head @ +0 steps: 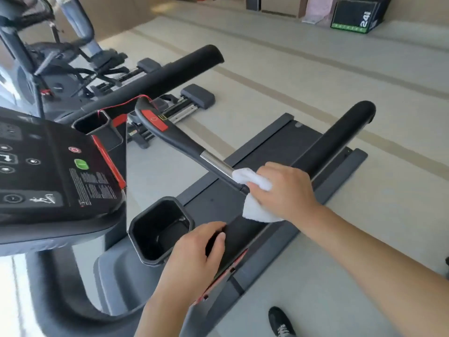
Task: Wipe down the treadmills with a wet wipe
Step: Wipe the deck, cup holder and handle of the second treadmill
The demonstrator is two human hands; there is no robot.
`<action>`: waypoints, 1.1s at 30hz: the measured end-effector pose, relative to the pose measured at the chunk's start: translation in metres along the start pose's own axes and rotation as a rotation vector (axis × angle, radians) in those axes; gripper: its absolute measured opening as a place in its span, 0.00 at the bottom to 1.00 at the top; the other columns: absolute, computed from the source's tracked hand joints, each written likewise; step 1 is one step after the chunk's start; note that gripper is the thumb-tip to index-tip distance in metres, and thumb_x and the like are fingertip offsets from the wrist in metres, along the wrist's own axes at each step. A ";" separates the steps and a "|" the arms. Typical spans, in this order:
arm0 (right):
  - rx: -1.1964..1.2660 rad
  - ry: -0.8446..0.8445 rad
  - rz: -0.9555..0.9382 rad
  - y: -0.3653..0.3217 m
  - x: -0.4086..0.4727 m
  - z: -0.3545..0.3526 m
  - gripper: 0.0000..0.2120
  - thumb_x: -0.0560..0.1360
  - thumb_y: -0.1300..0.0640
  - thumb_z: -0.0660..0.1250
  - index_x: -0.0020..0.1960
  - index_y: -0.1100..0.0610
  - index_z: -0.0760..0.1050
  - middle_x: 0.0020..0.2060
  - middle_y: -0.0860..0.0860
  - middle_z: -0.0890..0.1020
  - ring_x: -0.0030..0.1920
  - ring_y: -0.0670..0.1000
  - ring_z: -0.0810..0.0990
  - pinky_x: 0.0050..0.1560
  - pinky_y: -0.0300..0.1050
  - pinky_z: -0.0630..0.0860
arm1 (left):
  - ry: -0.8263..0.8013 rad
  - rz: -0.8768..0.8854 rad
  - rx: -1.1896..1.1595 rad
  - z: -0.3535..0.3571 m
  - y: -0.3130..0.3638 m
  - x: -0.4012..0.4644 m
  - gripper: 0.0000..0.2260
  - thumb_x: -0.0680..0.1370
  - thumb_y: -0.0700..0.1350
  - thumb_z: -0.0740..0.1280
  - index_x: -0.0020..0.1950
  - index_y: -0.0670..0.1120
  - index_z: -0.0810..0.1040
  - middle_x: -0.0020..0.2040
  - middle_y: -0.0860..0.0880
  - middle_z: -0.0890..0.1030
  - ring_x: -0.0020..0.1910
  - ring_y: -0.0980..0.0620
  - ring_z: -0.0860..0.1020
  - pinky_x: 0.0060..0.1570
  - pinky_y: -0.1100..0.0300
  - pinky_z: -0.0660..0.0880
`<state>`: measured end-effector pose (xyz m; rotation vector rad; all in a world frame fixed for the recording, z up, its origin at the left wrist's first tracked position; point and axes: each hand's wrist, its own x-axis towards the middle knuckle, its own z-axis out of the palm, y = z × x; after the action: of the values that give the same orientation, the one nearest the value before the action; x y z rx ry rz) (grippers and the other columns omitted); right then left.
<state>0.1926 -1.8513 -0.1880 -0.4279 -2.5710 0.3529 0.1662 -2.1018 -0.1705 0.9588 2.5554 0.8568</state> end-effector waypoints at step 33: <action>0.287 -0.138 -0.529 -0.041 -0.022 0.007 0.11 0.73 0.53 0.65 0.35 0.51 0.67 0.28 0.43 0.61 0.29 0.47 0.62 0.30 0.37 0.53 | 0.511 -0.280 0.132 0.002 -0.046 -0.123 0.16 0.82 0.57 0.62 0.61 0.55 0.86 0.54 0.67 0.82 0.59 0.65 0.78 0.67 0.62 0.67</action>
<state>0.1976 -1.8977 -0.1898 0.3862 -2.5848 0.5547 0.2350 -2.2117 -0.1941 0.4265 3.1095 0.9547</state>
